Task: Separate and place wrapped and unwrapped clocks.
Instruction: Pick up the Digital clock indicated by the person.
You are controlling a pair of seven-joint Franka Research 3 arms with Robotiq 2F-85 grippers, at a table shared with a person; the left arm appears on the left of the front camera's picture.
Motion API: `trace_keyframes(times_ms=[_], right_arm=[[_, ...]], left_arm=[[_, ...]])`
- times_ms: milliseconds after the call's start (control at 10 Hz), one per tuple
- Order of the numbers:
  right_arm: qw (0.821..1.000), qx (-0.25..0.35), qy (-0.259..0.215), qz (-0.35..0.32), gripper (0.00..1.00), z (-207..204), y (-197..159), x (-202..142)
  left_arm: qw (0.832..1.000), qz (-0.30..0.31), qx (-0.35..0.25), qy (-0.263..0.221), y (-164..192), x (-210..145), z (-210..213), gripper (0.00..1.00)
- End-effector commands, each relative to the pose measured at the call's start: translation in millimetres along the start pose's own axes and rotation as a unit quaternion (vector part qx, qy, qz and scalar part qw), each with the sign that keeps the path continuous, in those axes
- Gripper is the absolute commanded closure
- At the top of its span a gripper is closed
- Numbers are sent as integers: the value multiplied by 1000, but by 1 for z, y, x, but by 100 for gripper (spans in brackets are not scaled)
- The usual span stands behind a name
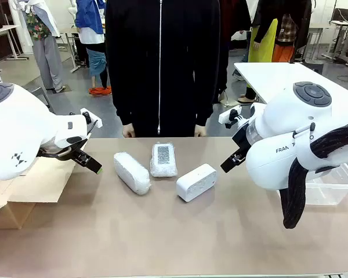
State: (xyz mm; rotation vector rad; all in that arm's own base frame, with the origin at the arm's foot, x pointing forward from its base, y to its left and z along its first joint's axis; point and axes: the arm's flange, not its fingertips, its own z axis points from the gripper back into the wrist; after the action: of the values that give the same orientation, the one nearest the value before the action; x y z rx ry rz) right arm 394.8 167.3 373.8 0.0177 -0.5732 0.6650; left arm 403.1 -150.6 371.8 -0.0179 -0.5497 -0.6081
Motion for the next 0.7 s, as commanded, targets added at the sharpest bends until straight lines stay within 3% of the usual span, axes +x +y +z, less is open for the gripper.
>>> trace_keyframes(times_ms=[0,600], right_arm=[[1000,0,0,0,0,0,0,0],[1000,0,0,0,0,0,0,0]], left_arm=[[1000,0,0,0,0,0,0,0],[1000,0,0,0,0,0,0,0]])
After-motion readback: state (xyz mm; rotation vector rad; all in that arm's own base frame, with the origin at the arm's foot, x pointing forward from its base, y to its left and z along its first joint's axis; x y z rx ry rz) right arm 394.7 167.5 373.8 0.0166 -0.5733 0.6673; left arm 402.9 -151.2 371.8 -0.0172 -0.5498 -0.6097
